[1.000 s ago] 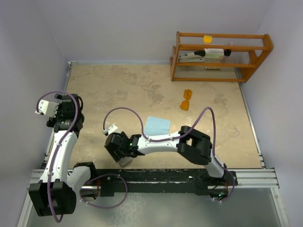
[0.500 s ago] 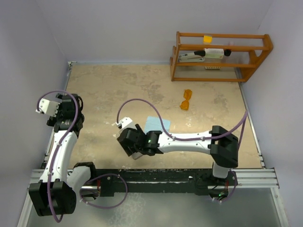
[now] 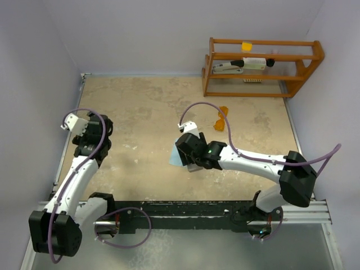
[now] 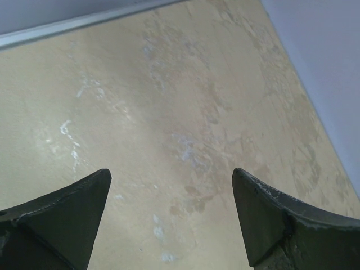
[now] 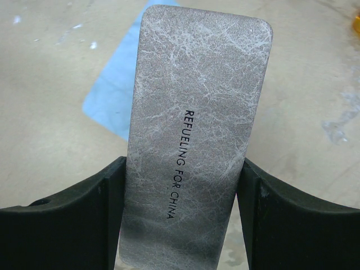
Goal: Organize the sunglasses
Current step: Place the sunglasses case at the center of the board.
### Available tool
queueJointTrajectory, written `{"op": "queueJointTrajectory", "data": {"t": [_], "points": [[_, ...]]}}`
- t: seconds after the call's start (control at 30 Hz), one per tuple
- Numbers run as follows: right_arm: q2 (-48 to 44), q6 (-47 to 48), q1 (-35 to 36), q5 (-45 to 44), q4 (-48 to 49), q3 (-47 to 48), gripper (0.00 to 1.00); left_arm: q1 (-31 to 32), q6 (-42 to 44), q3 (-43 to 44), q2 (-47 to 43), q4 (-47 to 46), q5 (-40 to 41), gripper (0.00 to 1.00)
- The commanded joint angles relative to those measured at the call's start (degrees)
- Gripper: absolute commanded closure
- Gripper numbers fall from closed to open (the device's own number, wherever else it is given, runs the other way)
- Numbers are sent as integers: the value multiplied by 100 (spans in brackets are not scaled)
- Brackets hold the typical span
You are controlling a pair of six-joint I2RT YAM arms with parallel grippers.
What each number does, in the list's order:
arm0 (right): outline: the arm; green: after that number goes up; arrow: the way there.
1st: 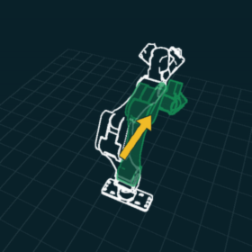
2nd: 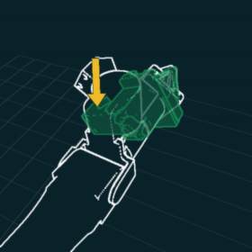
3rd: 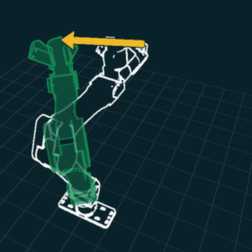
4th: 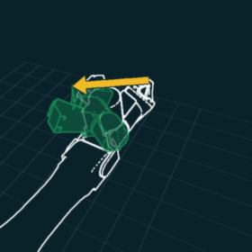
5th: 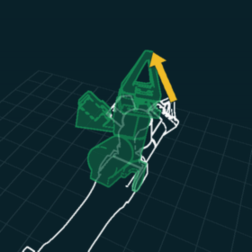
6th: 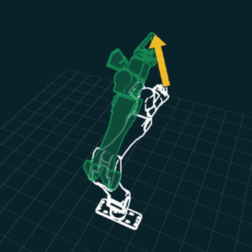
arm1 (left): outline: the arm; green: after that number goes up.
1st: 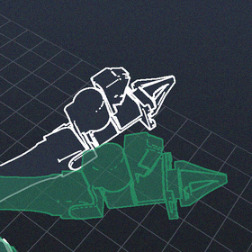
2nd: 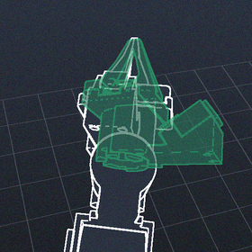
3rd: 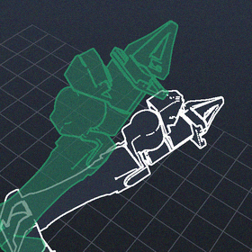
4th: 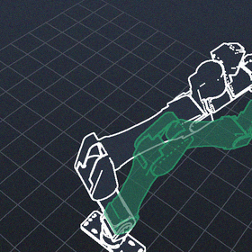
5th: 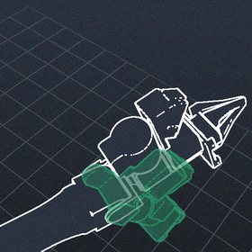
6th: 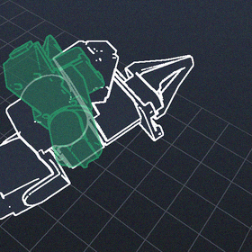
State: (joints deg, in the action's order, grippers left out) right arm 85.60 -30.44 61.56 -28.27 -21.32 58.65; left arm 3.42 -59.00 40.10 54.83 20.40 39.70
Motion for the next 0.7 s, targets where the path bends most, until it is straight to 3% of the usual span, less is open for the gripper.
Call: {"op": "queueJointTrajectory", "data": {"t": [0.0, 0.4, 0.67], "points": [[-372, 25, -326, -309, -105, -180, 90, 576, -48, 85, 206, -273, 388, 15], [-700, -200, -1145, -401, -156, -1028, 87, 2215, -101, -52, 958, -685, 1076, 16], [-867, -177, -1707, -135, 280, -1498, 87, 2725, -159, -61, 1383, -828, 1270, 16]]}}
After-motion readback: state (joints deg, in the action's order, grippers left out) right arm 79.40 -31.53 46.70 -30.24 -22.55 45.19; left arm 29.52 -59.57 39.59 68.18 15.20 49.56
